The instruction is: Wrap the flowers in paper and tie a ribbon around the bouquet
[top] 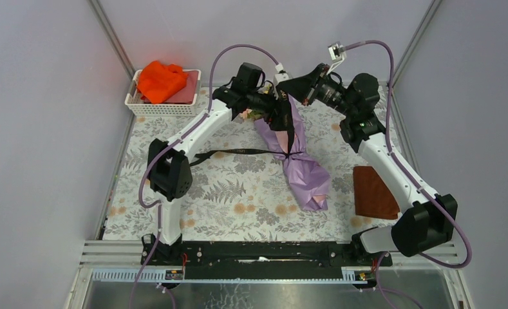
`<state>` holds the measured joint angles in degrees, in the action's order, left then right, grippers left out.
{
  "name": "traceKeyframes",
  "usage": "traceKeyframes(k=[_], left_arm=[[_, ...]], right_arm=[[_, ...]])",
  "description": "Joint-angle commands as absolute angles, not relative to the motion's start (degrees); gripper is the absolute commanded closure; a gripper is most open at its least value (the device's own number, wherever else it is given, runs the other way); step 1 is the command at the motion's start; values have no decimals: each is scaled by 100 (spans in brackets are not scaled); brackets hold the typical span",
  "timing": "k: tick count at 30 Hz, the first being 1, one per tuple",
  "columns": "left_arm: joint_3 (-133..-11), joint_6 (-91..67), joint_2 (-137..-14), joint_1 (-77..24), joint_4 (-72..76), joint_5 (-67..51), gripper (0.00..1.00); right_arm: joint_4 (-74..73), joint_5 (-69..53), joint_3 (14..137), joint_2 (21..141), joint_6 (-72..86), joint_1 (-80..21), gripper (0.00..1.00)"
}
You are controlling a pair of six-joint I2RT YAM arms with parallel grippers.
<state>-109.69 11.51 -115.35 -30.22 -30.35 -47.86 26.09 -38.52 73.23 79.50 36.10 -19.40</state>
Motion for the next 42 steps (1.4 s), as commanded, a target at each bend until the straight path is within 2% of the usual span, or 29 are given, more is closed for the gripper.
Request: traceKeyframes(k=[1,3,5,6,10,11,14,15,17,19,21,24,26,30,34,36,42], left_arm=[[-11085,364,-11443,-2954,-2238,-5784,23],[-10944,145,-11429,-2904,-2063,-5947,45],[-10781,29,-11365,-2871,-1911,-5807,84],[-10697,18,-11335,-2861,-1841,-5720,98],[-10653,-331,-11274,-2783,-1745,-5783,100],[-10646,-382,-11251,-2763,-1735,-5791,100],[-10575,-434,-11131,-2692,-1755,-5502,100],[-10537,-439,-11096,-2668,-1755,-5388,100],[-10453,-429,-11029,-2606,-1770,-5142,100],[-10383,-293,-10984,-2602,-1847,-4999,100],[-10316,-255,-10968,-2602,-1862,-4998,100],[-10363,-319,-10995,-2629,-1899,-5054,100],[-10457,-293,-10996,-2676,-1984,-5043,100],[-10596,-228,-10974,-2830,-2167,-4963,100],[-10695,-156,-10912,-3051,-2467,-5042,100],[-10793,-276,-10880,-3110,-2610,-5275,100],[-11077,-462,-10687,-3217,-2821,-5796,100]], right_arm=[[3012,-3856,7150,7610,3698,-1984,100],[3032,-3829,7095,7571,3695,-1979,100],[3013,-3816,7049,7560,3676,-1978,100],[2979,-3809,7018,7559,3660,-1978,100],[2683,-3786,6822,7550,3462,-1946,100],[2494,-3790,6772,7543,3406,-1905,96],[1321,-3430,6617,7485,3011,-1586,61],[877,-3178,6477,7443,2808,-1432,54],[327,-2539,5986,7329,2551,-1072,46],[60,-1918,5437,7323,2267,-824,43],[-160,-1858,5033,7507,1903,-817,43],[251,-3141,4666,8109,1737,-837,45],[298,-3579,4648,8498,1732,-986,46],[621,-3502,4511,8903,1618,-1590,51],[859,-3028,4300,9317,1903,-1939,67],[904,-2660,4167,9508,2066,-1988,72],[1490,-2592,3697,9786,2409,-2119,76]])
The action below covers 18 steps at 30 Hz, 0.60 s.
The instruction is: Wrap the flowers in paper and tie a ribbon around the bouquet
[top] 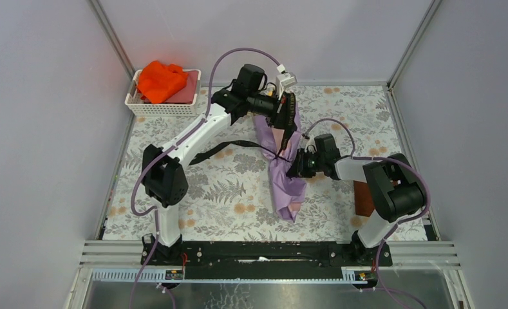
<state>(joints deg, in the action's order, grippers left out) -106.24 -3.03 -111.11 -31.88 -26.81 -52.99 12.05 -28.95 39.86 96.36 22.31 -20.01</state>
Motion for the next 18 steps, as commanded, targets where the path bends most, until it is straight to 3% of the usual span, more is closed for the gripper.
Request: traceKeyframes(k=[1,7,12,18], left_arm=[[-11123,-439,-10683,-3217,-2855,-5800,100],[-10556,300,-10621,-3146,-3023,-5083,100],[-10262,696,-10589,-3059,-3064,-4731,100],[-10327,648,-10625,-3059,-3093,-4828,100]], right_arm=[[1557,-2635,3662,9782,2420,-2130,76],[969,-2929,3893,8778,2008,-2136,71],[396,-2856,4129,7344,1235,-2136,56],[1953,-2985,3786,6847,1065,-2136,50]])
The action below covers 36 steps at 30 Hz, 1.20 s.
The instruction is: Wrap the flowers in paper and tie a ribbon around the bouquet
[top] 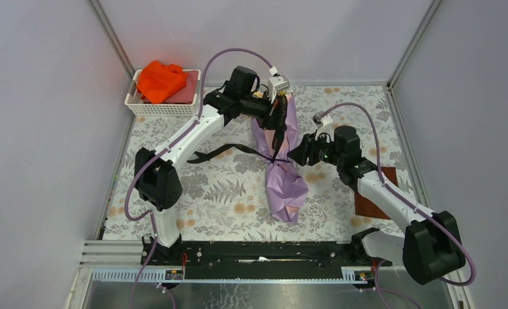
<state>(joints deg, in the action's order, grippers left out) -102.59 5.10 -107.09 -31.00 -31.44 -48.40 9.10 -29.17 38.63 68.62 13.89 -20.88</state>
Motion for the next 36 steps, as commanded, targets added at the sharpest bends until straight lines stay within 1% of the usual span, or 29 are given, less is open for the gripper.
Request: traceKeyframes(k=[1,4,10,14,17,19,20,21,22,24,25,26,27,28,29,30,31,34,36], left_arm=[[-10321,613,-10628,-3059,-3094,-4851,100],[-10239,574,-10606,-3059,-3094,-4910,100],[-10192,553,-10562,-3059,-3086,-4928,100],[-10164,549,-10622,-3059,-3085,-4852,100],[-10169,534,-10667,-3059,-3089,-4785,100],[-10177,483,-10713,-3059,-3078,-4809,100],[-10178,461,-10730,-3059,-3080,-4834,100],[-10187,448,-10743,-3059,-3083,-4870,100],[-10162,444,-10755,-3059,-3085,-4871,100],[-10148,570,-10760,-3055,-3212,-4782,100],[-10143,722,-10762,-3058,-3364,-4644,88],[-10144,944,-10752,-3059,-3589,-4433,65],[-10139,1239,-10737,-3042,-3851,-4151,40],[-10094,1585,-10715,-3029,-4124,-3835,23],[-9989,1968,-10675,-2993,-4357,-3420,11],[-9794,2305,-10622,-2938,-4492,-2990,6],[-9557,2648,-10571,-2872,-4530,-2525,4],[-8731,3357,-10560,-2498,-4205,-1264,2],[-8403,3724,-10690,-2224,-4062,-689,1]], right_arm=[[2159,-3065,3811,6930,1027,-2134,50],[2642,-3125,3985,7318,1026,-2136,50],[3390,-3797,4284,8100,1312,-2140,50],[3766,-4300,4312,8314,1379,-2232,46],[3740,-4302,4316,8355,1242,-2301,45],[3816,-4222,4324,8415,1318,-2318,46],[3915,-4146,4324,8460,1423,-2324,52],[4082,-4066,4317,8514,1561,-2329,61],[4249,-3982,4311,8569,1688,-2325,74],[4427,-3734,4295,8598,1837,-2316,94],[4451,-3595,4271,8570,1881,-2323,100],[4407,-3440,4253,8524,1901,-2321,100],[4313,-3308,4232,8485,1887,-2320,100],[4193,-3205,4224,8441,1876,-2320,100],[4083,-3144,4213,8412,1873,-2325,100],[4017,-3131,4197,8389,1877,-2321,100],[4001,-3136,4174,8386,1915,-2320,100],[4071,-3180,4131,8431,2090,-2326,100],[4113,-3184,4123,8469,2174,-2320,100]])
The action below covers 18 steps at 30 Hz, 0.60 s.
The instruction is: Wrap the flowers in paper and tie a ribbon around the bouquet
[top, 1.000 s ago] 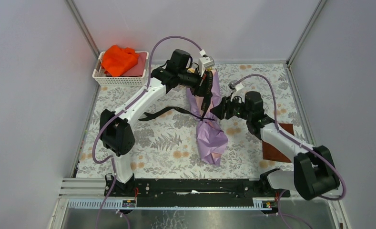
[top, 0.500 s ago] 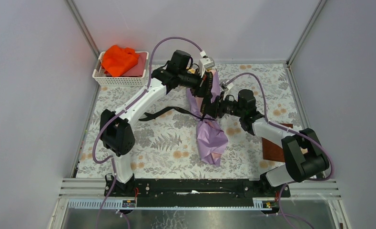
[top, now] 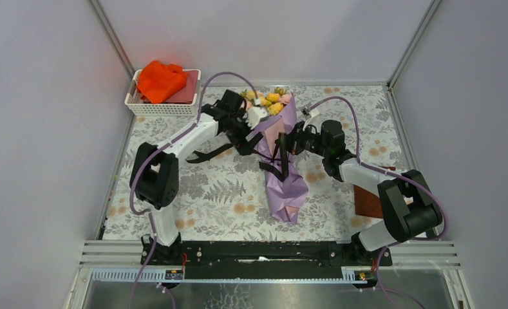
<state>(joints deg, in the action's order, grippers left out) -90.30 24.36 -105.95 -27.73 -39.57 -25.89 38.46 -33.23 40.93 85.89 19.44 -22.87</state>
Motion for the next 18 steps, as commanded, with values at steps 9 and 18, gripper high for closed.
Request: traceKeyframes(k=[9,18], left_arm=[[-7574,4223,-11254,-1828,-2846,340,2],[-7445,3861,-11465,-1826,-2577,-94,21]], right_arm=[[4087,-3220,4099,8471,2296,-2321,100],[3970,-3193,4054,8350,2210,-2321,100]])
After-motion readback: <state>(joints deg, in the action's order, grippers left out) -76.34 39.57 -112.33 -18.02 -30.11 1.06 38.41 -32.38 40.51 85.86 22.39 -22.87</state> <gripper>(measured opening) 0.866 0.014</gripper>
